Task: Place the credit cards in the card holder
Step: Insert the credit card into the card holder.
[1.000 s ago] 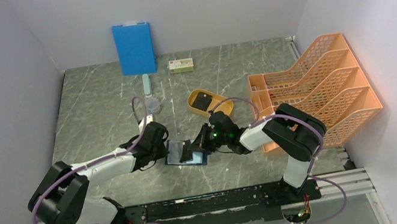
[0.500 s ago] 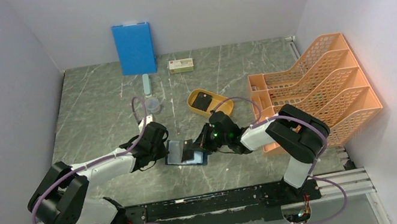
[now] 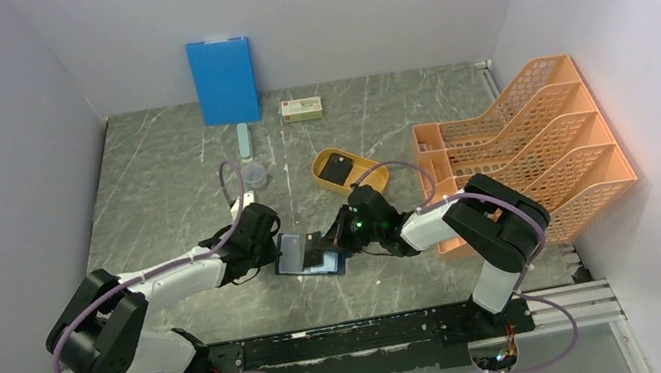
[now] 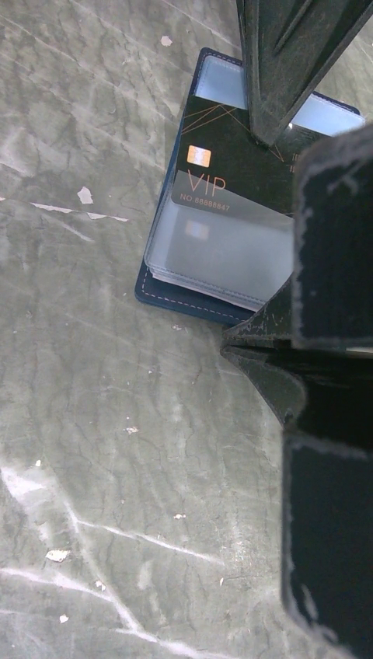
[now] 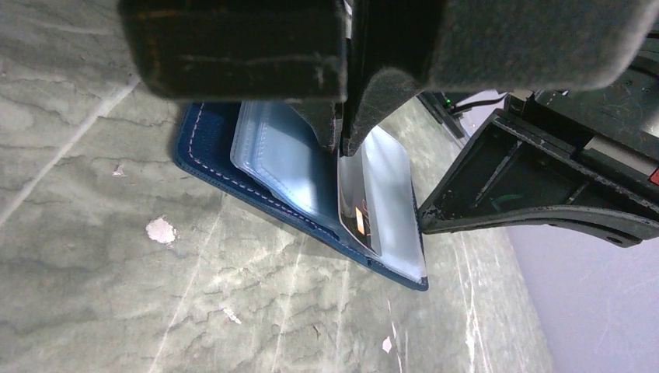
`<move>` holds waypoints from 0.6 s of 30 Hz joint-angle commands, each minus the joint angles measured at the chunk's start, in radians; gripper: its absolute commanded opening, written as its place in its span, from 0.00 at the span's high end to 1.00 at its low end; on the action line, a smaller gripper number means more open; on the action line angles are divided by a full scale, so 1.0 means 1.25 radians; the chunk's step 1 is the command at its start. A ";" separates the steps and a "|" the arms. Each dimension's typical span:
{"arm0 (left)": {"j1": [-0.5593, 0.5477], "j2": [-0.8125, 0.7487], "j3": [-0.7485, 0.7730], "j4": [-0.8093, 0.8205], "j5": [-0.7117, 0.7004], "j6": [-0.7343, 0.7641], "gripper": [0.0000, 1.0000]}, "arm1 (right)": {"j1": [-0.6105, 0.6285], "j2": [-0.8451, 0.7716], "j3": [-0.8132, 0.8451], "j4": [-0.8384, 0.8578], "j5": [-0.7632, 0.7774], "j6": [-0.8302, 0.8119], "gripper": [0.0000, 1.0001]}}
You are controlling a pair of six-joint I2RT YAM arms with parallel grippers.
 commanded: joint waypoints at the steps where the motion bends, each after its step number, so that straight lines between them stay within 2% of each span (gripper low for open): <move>1: -0.002 0.016 -0.031 -0.073 0.051 0.005 0.95 | 0.002 0.010 -0.009 -0.059 0.040 -0.024 1.00; 18: -0.002 0.006 -0.048 -0.057 0.071 -0.003 0.95 | 0.049 0.056 0.004 0.016 0.022 0.048 1.00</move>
